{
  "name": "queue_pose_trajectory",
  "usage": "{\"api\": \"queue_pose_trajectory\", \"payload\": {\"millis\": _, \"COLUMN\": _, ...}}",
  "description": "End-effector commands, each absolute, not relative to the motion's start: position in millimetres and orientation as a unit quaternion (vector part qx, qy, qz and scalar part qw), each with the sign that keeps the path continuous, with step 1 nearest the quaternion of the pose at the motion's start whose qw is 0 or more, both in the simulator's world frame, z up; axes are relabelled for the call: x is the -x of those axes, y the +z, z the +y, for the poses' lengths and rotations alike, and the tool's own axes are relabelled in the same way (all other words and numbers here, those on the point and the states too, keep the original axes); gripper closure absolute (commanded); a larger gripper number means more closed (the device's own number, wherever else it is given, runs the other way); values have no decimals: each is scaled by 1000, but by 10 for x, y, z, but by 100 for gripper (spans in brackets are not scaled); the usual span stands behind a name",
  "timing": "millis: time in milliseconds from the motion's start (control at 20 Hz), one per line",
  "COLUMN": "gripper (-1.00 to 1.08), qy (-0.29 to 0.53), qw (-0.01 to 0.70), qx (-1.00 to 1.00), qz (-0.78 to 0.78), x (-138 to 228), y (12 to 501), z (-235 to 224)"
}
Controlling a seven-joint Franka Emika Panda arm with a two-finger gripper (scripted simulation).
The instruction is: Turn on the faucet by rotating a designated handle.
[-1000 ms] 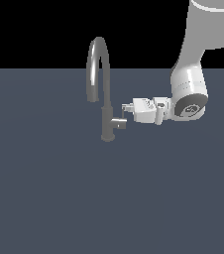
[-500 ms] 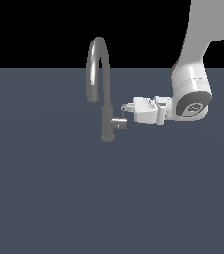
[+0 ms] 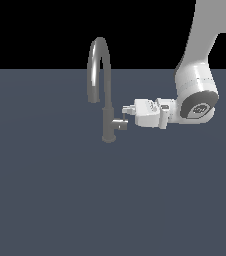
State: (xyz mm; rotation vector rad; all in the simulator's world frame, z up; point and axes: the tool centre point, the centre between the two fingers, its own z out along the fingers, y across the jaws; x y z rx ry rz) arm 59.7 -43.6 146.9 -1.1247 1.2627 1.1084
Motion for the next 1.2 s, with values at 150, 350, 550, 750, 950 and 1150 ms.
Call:
{"api": "queue_pose_trajectory", "payload": {"millis": 150, "gripper": 108, "qy": 465, "qw": 532, "qx": 472, "qz": 528, "x": -522, "y": 1492, "z": -427}}
{"api": "queue_pose_trajectory", "payload": {"millis": 350, "gripper": 108, "qy": 467, "qw": 530, "qx": 472, "qz": 528, "x": -375, "y": 1401, "z": -409}}
{"api": "queue_pose_trajectory", "payload": {"millis": 550, "gripper": 108, "qy": 469, "qw": 529, "qx": 471, "qz": 528, "x": -220, "y": 1308, "z": -391}}
{"api": "queue_pose_trajectory", "payload": {"millis": 750, "gripper": 108, "qy": 464, "qw": 533, "qx": 475, "qz": 525, "x": -234, "y": 1328, "z": -394}}
{"api": "queue_pose_trajectory", "payload": {"millis": 950, "gripper": 108, "qy": 468, "qw": 530, "qx": 471, "qz": 527, "x": -73, "y": 1068, "z": -374}}
{"api": "queue_pose_trajectory", "payload": {"millis": 1150, "gripper": 108, "qy": 461, "qw": 537, "qx": 479, "qz": 519, "x": -139, "y": 1164, "z": -383}}
